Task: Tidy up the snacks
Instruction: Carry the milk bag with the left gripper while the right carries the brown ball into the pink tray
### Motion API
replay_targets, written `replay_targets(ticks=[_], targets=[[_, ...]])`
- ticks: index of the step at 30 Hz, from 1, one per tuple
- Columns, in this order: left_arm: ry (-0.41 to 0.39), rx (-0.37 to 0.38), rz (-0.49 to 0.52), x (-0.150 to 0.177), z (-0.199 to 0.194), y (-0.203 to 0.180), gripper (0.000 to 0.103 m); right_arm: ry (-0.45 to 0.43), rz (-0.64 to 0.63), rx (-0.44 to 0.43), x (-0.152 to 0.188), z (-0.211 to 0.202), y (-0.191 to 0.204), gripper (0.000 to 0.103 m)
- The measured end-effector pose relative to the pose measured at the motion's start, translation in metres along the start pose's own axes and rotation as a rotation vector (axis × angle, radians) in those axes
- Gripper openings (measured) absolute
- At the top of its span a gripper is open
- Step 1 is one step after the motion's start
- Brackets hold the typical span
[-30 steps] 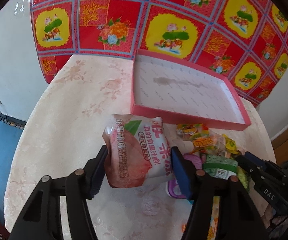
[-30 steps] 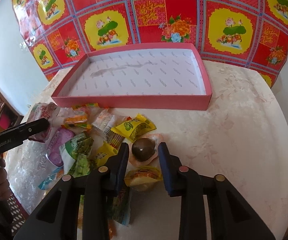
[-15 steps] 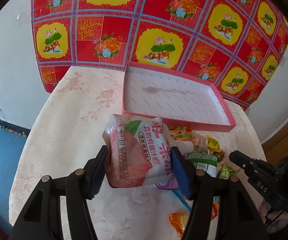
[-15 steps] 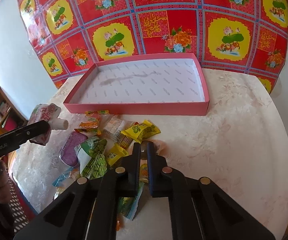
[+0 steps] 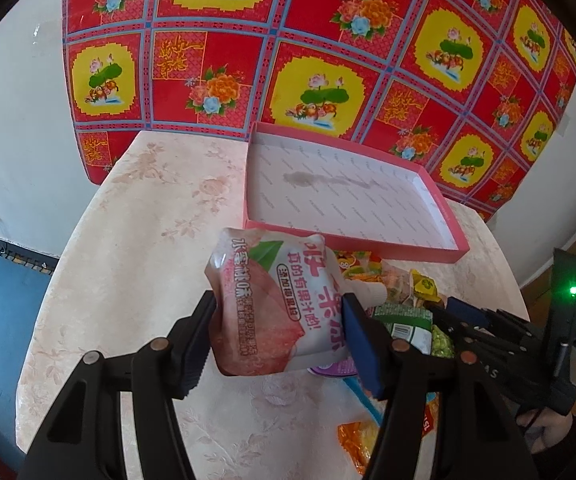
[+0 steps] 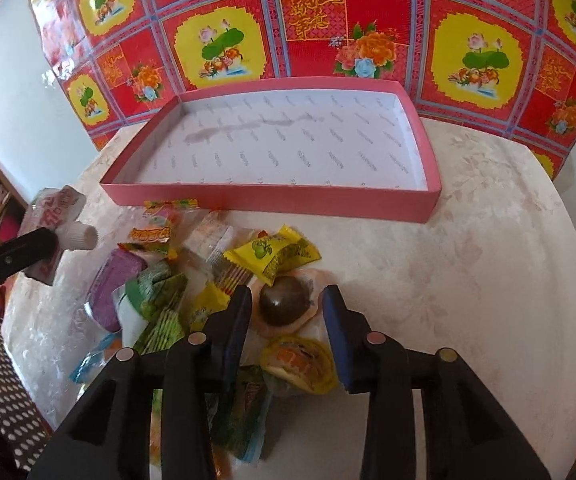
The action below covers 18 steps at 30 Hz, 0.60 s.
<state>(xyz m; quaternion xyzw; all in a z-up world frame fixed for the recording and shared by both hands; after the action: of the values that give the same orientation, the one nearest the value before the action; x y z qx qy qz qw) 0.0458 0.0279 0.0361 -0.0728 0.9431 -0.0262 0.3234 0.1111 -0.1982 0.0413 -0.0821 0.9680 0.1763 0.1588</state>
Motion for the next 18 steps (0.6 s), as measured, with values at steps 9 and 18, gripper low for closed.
replay_targets(ticks=[9,18], targets=[[-0.001,0.027,0.004,-0.004,-0.002,-0.004,0.064,-0.004,-0.03,0.057,-0.004,0.005,0.004,0.033],[-0.004,0.033,0.019,-0.008,-0.005,-0.01,0.064,-0.011,-0.017,0.018,-0.002,-0.008,0.008,0.032]])
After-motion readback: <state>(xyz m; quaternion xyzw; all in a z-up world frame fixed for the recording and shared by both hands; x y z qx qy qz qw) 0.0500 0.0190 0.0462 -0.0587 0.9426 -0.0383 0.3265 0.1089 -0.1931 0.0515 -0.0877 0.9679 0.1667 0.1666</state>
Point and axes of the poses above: each gripper's, at about its wrist camera, not at the fingertips, and z roughly the way its jaws point, y to its left, x to its underside, the point moved 3 cm from there along z, roughly the way its jaws point, and after that the axes turned 10 degrees about -x, right-handed, at the moved point
